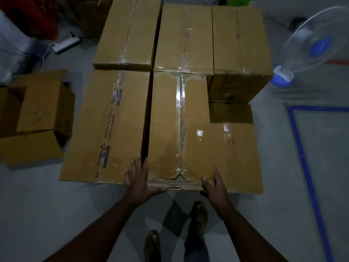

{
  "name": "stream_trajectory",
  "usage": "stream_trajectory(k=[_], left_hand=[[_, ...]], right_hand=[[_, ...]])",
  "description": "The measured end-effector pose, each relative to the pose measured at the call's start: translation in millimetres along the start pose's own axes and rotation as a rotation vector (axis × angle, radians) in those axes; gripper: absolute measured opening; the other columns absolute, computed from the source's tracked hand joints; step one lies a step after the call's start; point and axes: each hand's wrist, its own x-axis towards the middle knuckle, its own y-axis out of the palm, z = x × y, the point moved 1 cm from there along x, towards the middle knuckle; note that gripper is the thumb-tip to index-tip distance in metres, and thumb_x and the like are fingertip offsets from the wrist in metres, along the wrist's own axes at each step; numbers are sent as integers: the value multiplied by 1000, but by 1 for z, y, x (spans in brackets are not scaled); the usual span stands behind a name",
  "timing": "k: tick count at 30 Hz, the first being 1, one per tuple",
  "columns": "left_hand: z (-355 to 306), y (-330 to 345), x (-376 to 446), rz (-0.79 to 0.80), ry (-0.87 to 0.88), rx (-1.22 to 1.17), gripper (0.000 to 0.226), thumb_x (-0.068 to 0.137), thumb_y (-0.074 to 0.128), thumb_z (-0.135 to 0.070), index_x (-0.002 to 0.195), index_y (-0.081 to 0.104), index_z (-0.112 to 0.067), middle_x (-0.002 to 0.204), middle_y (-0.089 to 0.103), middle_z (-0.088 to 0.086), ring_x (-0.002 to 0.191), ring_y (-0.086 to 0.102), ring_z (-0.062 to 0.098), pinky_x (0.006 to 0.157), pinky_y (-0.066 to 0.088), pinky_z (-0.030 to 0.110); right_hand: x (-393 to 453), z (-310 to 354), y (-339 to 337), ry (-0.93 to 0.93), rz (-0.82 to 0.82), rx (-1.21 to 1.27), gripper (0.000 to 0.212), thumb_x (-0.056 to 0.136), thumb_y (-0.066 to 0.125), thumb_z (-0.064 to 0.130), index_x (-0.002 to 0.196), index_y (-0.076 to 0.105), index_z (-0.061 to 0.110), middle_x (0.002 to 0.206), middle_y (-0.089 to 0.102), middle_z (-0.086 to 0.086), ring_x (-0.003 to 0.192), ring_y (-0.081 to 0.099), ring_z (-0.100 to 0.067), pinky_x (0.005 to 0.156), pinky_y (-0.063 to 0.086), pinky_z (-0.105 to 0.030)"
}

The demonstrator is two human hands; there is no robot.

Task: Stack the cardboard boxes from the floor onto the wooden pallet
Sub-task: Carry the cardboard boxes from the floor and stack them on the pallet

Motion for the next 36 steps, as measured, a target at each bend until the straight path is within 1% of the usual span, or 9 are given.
stream_trajectory(k=[2, 4, 8, 12, 15, 21, 25, 27, 36], left_hand=[[8, -6, -1, 70, 65, 75, 149, 54, 60, -97, 158, -21, -28, 161, -40, -4, 147, -38, 13, 120, -18, 42], [16, -16, 0, 139, 109, 139, 152, 57, 68, -89, 158, -22, -19, 160, -39, -2, 149, -35, 16, 123, -13, 42], [22, -27, 3, 88, 143, 165, 135, 69, 85, -56, 161, -3, -9, 165, -19, -1, 154, -16, 18, 128, 7, 46], [23, -26, 4, 81, 163, 119, 129, 67, 90, -42, 160, 9, -5, 167, -3, 5, 156, -2, 24, 127, 14, 48], [25, -27, 3, 73, 166, 113, 126, 69, 90, -35, 160, 8, -4, 166, -4, 3, 155, -2, 23, 127, 14, 44], [20, -26, 3, 39, 150, 207, 120, 79, 82, -42, 161, 2, -6, 164, -16, 1, 155, -7, 19, 124, 15, 35], [21, -29, 1, 17, 174, 291, 120, 77, 79, -51, 161, 8, -4, 167, -7, 5, 155, 2, 22, 119, 22, 32], [20, -31, 1, 22, 174, 302, 120, 76, 79, -54, 161, 10, -5, 168, -4, 6, 156, 6, 24, 118, 29, 34], [22, -32, 2, 43, 167, 298, 121, 77, 79, -51, 162, 5, -9, 168, -11, 1, 155, -1, 18, 113, 42, 38]], right_hand=[[0, -5, 4, -11, -28, -10, 101, 80, 81, 56, 161, 23, 39, 149, 41, 20, 141, 47, -25, 109, 49, -57], [-4, -2, 9, 7, -27, -17, 114, 69, 83, 65, 161, 22, 38, 155, 37, 14, 143, 44, -23, 108, 50, -57], [-10, 3, 21, 8, -50, -37, 99, 85, 83, 39, 162, 21, 36, 166, 30, -1, 144, 37, -20, 109, 49, -59], [-9, 1, 20, 3, -73, -50, 98, 84, 83, 43, 161, 23, 37, 167, 29, -1, 150, 35, -26, 110, 48, -60], [-9, 0, 22, 1, -90, -41, 98, 82, 83, 46, 161, 25, 38, 167, 31, 0, 149, 36, -25, 110, 48, -59], [-8, 2, 28, -1, -112, -16, 89, 90, 79, 30, 162, 27, 30, 166, 32, -2, 148, 34, -21, 112, 46, -58], [-12, 0, 27, -29, -115, -70, 81, 95, 74, 23, 162, 28, 22, 162, 38, -1, 140, 33, -9, 114, 37, -35], [-13, 0, 24, -38, -113, -93, 79, 96, 72, 22, 162, 29, 21, 161, 41, 1, 139, 36, -8, 111, 37, -30], [-22, -3, 26, -32, -144, -65, 76, 97, 72, 20, 161, 31, 22, 162, 39, 0, 144, 37, -12, 115, 35, -31]])
